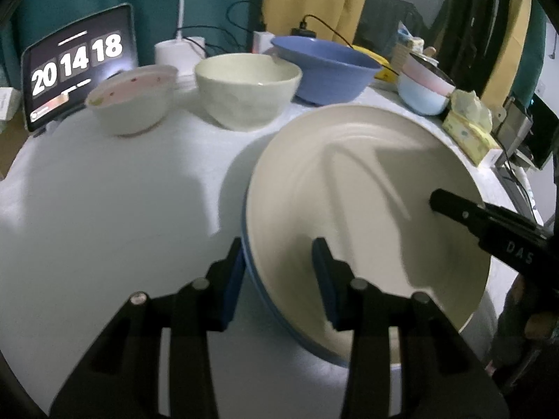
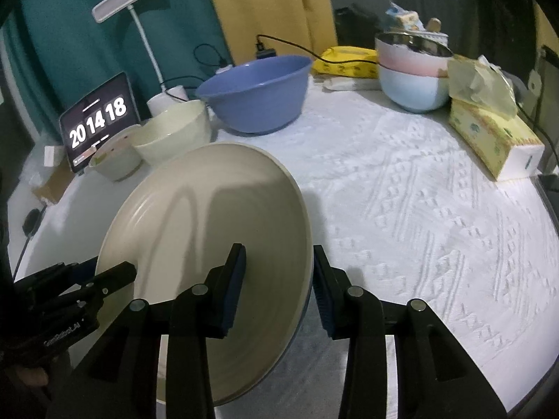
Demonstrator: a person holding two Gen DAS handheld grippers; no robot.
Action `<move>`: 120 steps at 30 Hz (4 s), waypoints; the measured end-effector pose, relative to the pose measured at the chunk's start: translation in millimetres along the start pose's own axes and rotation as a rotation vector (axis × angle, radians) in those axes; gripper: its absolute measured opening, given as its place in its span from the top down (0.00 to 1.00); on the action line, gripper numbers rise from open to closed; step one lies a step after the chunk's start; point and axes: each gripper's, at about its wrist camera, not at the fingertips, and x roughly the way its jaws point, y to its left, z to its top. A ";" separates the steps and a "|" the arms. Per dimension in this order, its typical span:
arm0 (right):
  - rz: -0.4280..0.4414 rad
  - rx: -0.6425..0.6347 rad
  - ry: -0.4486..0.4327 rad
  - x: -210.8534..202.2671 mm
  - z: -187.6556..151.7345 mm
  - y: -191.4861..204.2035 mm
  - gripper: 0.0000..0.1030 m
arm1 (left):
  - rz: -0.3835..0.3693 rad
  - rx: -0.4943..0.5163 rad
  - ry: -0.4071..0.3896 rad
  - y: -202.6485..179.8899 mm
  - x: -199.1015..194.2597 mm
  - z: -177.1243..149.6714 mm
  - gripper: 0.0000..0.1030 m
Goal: Organize plates and bowls
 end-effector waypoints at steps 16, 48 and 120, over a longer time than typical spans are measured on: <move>0.059 -0.105 0.012 8.3 5.8 70.1 0.61 | 0.069 -0.094 -0.052 63.0 -30.8 -14.4 0.61; 0.142 -0.232 0.098 69.1 3.9 177.6 0.61 | 0.164 -0.215 -0.053 164.3 -45.9 -28.9 0.61; 0.036 -0.112 -0.088 25.7 72.5 14.9 0.54 | 0.038 0.064 -0.196 -17.5 -20.7 91.6 0.55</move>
